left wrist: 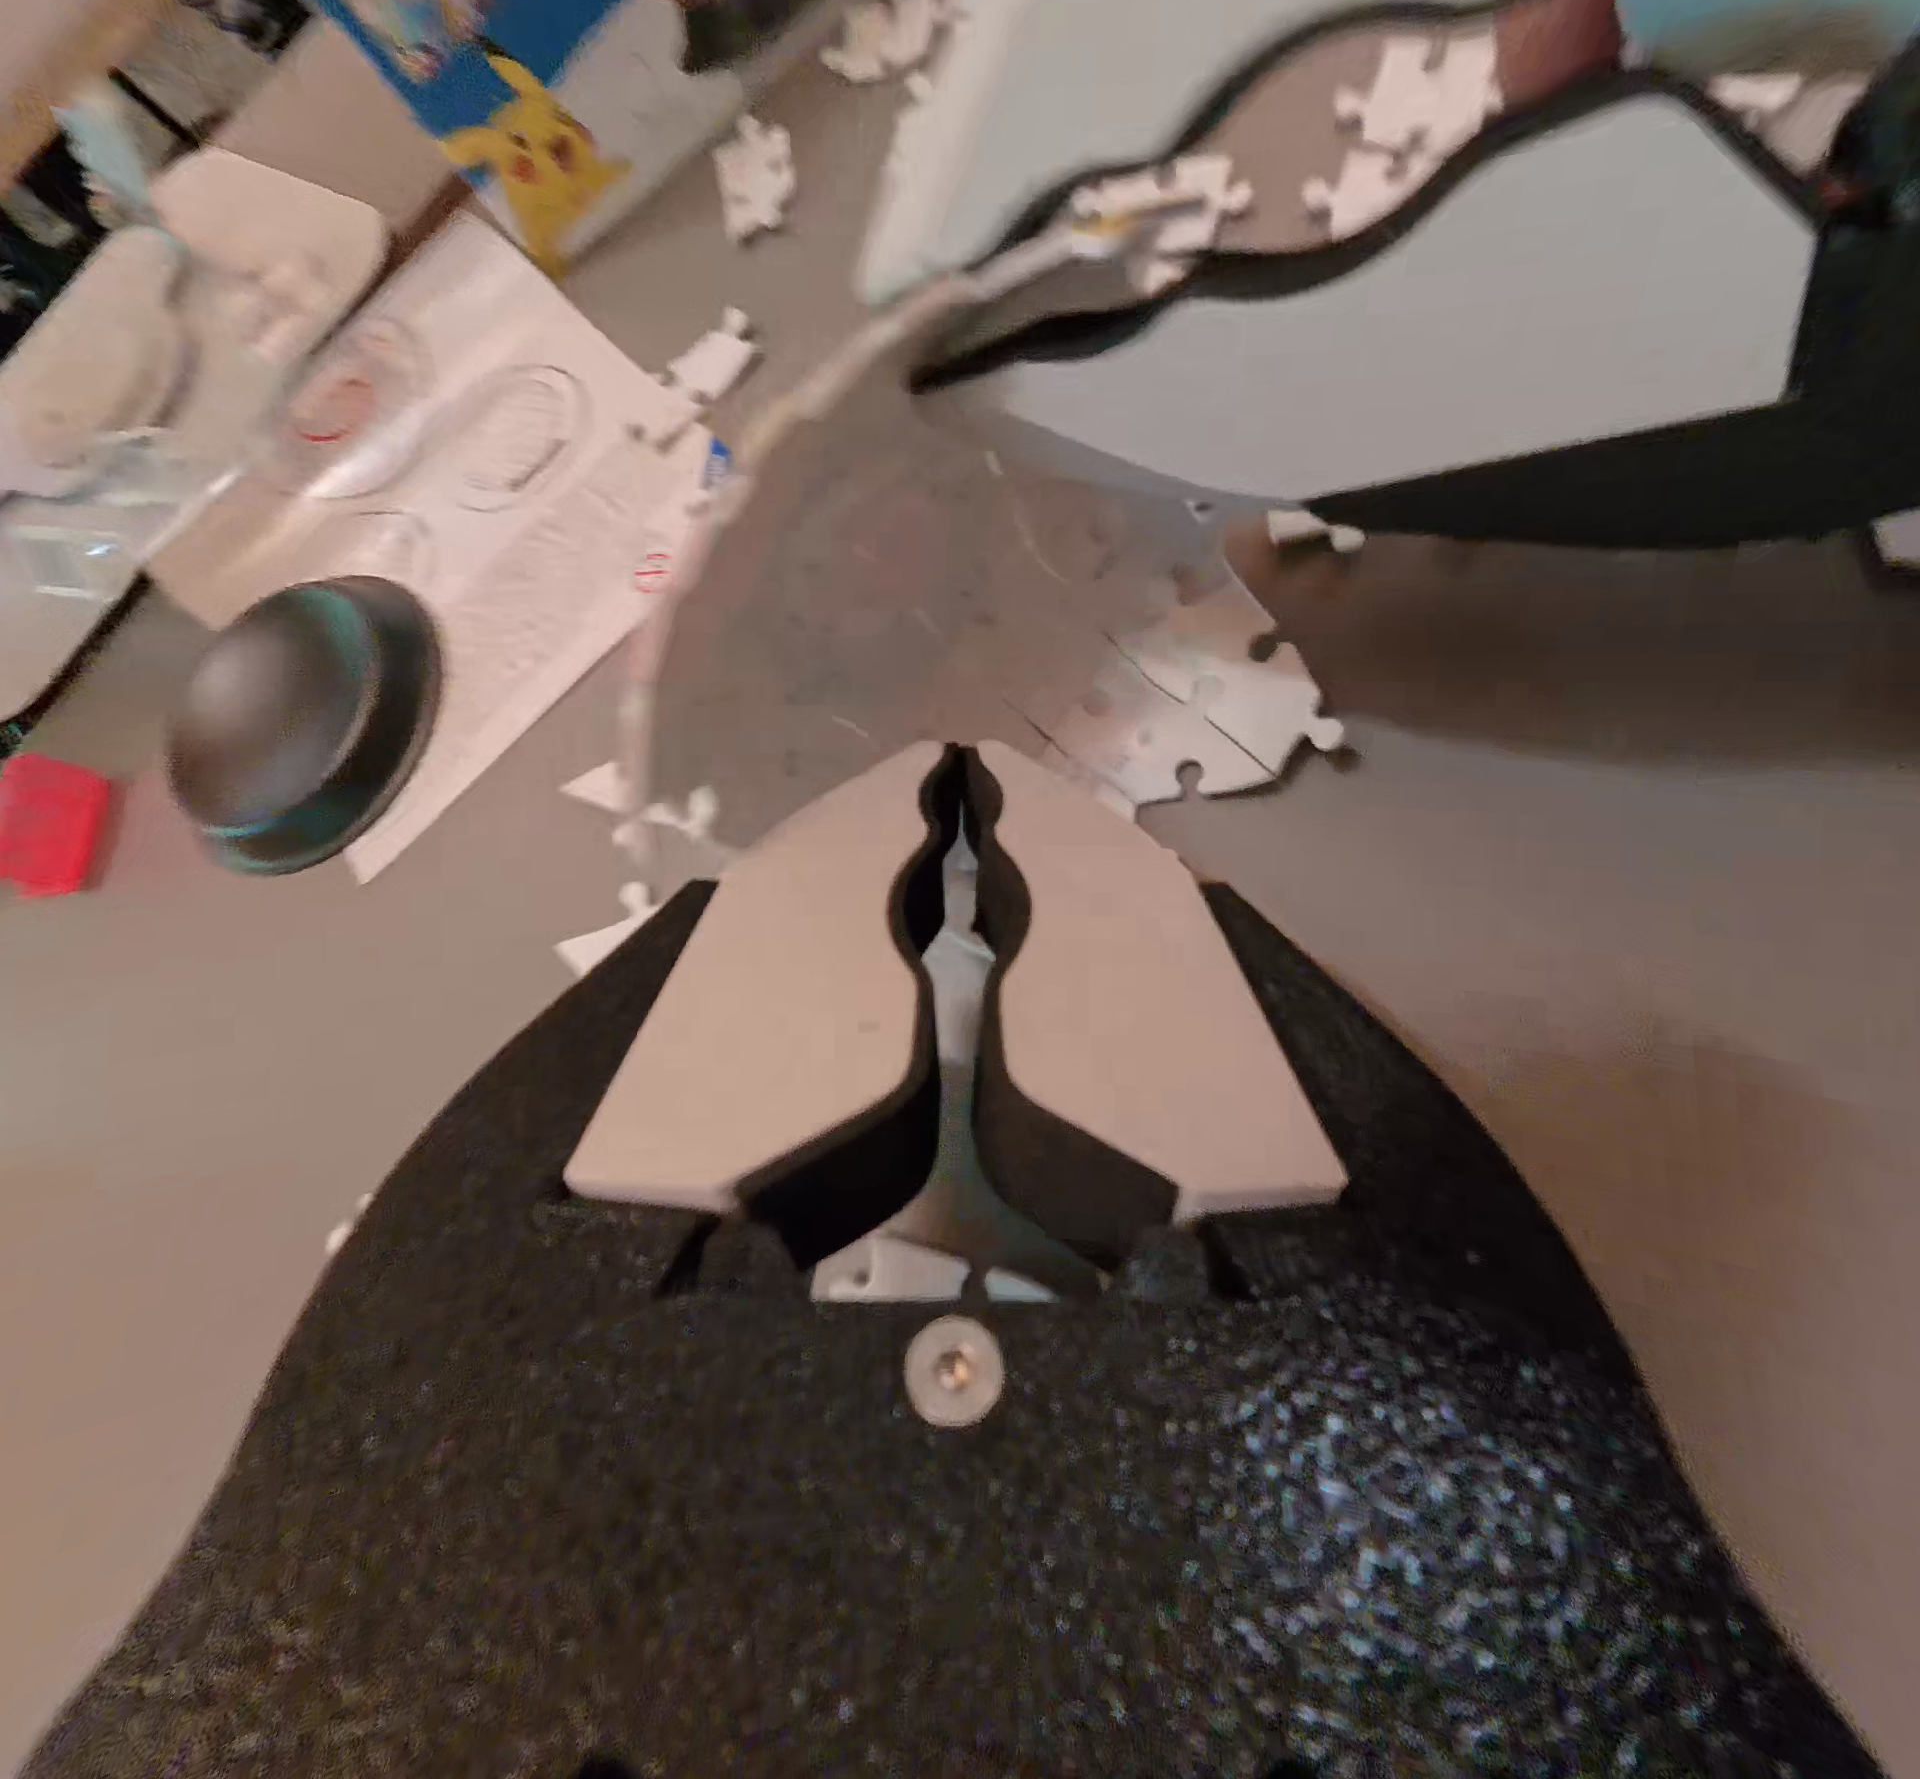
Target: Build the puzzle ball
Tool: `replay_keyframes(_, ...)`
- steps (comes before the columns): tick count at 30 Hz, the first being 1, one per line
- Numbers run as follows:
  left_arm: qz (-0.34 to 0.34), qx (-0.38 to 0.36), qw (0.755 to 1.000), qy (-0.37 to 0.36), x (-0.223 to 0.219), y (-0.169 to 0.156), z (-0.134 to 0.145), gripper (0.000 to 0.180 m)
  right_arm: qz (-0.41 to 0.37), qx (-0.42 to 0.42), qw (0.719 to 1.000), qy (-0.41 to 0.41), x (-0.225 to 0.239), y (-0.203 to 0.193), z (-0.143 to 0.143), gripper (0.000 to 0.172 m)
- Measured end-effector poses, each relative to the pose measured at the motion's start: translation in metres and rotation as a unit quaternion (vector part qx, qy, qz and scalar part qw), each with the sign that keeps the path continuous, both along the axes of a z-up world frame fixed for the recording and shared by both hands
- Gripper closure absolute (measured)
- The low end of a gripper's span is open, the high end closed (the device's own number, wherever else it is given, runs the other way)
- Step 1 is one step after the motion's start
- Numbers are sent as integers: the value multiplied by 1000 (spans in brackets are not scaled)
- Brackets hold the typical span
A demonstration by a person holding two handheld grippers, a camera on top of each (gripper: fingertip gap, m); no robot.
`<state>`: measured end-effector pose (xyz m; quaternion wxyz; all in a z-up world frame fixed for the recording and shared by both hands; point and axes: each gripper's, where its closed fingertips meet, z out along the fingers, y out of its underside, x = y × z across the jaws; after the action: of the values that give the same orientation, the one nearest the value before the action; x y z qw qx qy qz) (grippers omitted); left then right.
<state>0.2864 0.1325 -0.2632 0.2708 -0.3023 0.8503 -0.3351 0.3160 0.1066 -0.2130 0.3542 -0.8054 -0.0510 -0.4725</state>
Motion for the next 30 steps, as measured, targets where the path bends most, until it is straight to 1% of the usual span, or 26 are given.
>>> replay_keyframes(2,26,-13,1000,-6,1,14,11,180,-1,0,1000,2,0,0,0,164)
replay_keyframes(5,38,2,999,15,-2,30,4,180,-3,0,1000,3,0,0,0,164)
replay_keyframes(10,5,23,999,28,-9,16,-12,180,-5,-2,1000,3,1,0,0,164)
replay_keyframes(15,-8,51,998,21,-9,6,-17,180,-4,-4,1000,-2,-1,1,1,164)
replay_keyframes(18,-8,54,998,10,-4,3,-14,180,-3,-3,1000,0,-2,2,0,164)
replay_keyframes(24,7,67,997,25,-6,8,-16,180,-6,-7,1000,-3,-2,0,0,164)
replay_keyframes(26,10,56,998,20,-6,9,-12,180,-6,-8,1000,-3,-2,1,0,164)
replay_keyframes(28,0,34,999,20,-5,3,-9,180,-5,-7,1000,1,-2,2,0,164)
replay_keyframes(30,-8,36,999,19,-3,-1,-11,180,-4,-6,1000,0,-2,2,0,164)
